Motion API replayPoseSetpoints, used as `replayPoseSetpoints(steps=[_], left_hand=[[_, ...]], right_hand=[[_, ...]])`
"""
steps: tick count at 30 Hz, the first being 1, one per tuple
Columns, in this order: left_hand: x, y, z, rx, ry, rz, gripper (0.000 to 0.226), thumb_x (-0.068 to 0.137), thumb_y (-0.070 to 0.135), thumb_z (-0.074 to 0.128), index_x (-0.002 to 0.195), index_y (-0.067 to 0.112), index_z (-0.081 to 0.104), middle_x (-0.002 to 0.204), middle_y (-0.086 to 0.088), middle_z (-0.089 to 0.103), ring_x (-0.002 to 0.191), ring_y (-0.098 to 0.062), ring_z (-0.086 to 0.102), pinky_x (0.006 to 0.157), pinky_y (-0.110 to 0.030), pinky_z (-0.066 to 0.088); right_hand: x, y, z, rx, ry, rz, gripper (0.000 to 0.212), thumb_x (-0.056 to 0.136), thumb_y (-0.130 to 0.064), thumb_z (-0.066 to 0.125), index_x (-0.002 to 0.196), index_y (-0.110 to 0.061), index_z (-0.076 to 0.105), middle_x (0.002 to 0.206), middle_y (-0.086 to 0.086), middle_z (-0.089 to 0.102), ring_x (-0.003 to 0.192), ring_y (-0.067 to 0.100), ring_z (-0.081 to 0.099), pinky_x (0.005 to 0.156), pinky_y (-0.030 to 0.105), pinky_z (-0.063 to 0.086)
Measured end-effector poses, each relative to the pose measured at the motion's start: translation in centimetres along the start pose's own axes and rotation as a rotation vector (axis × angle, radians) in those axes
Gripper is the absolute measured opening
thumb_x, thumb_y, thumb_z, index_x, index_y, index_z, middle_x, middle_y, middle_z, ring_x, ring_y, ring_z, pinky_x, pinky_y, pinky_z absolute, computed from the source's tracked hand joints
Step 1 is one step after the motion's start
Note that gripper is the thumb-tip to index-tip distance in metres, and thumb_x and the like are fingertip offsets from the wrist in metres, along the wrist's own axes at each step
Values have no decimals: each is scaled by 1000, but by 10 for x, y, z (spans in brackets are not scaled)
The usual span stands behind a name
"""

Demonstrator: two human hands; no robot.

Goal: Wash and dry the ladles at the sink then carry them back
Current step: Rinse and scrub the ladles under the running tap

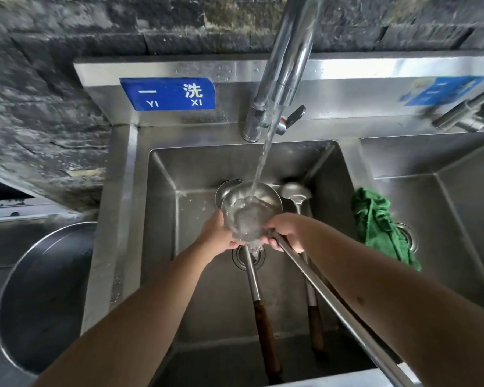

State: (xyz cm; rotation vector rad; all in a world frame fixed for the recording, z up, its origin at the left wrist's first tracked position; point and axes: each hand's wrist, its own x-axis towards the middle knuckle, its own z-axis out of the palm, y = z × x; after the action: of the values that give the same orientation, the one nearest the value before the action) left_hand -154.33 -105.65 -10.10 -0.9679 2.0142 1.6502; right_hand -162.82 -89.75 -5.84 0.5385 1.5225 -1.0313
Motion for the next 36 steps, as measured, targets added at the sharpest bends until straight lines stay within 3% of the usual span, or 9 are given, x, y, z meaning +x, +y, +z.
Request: replayPoseSetpoints(steps=[5, 7, 12, 15, 18, 23, 30, 33, 36], left_hand=[[18, -5, 5, 101, 281, 15, 30, 74, 17, 56, 103, 13, 53, 96, -17, 64, 81, -35, 66, 66, -45, 59], [32, -6, 9, 89, 325, 25, 29, 77, 21, 63, 103, 9, 59, 93, -15, 67, 84, -34, 67, 67, -38, 55], [39, 4, 17, 147, 211, 61, 23, 85, 34, 58, 97, 15, 63, 88, -12, 70, 71, -26, 64, 59, -34, 52], [3, 31, 12, -111, 51, 70, 13, 94, 17, 56, 104, 14, 64, 86, -7, 68, 70, -20, 62, 55, -30, 52], [-15, 42, 1, -410, 31, 29, 12, 94, 6, 56, 106, 6, 59, 95, -12, 67, 82, -25, 67, 71, -39, 58], [-33, 55, -14, -959, 45, -130, 38, 97, 34, 53, 117, 3, 55, 112, -15, 61, 109, -32, 58, 103, -48, 42], [-41, 73, -9, -1157, 52, -162, 22, 98, 9, 51, 117, -3, 56, 94, -17, 67, 81, -24, 67, 65, -35, 59], [-36, 69, -10, -1177, 111, -184, 19, 99, 12, 53, 113, 0, 60, 102, -17, 70, 87, -25, 69, 68, -35, 61], [-35, 67, -5, -963, 240, -165, 21, 93, 27, 63, 92, 7, 64, 87, -12, 71, 80, -26, 69, 57, -32, 55]], right_hand=[[-10, -5, 14, 38, -29, -10, 17, 98, 2, 29, 97, -2, 46, 69, 15, 61, 41, 8, 41, 37, 15, 34], [-16, -7, 13, 102, -36, -17, 18, 93, 6, 28, 96, -5, 43, 58, 12, 59, 39, 9, 35, 36, 16, 33], [-22, -7, 5, 191, -105, -32, 39, 93, 4, 27, 130, -1, 38, 57, 9, 61, 34, 6, 33, 35, 17, 32], [-21, -6, 0, 224, -113, 2, 25, 96, 0, 29, 117, -1, 43, 57, 6, 54, 32, 6, 35, 34, 16, 32], [-25, -3, 2, 171, -114, 2, 12, 96, -2, 36, 96, -5, 47, 62, 1, 43, 38, 7, 34, 38, 16, 33], [-36, -3, 20, -33, -16, -116, 3, 98, -7, 52, 94, -7, 51, 61, 1, 34, 49, 9, 32, 50, 20, 32], [-48, -3, 22, -72, -1, -334, 37, 82, -14, 75, 113, -11, 55, 81, 7, 55, 58, 13, 47, 51, 24, 41], [-50, -4, 14, 150, -96, -334, 21, 92, -30, 64, 97, -10, 60, 80, 6, 58, 57, 16, 52, 53, 26, 41], [-48, -7, 17, 214, -104, -286, 30, 94, -43, 59, 91, -13, 62, 80, 7, 61, 50, 14, 50, 48, 24, 37]])
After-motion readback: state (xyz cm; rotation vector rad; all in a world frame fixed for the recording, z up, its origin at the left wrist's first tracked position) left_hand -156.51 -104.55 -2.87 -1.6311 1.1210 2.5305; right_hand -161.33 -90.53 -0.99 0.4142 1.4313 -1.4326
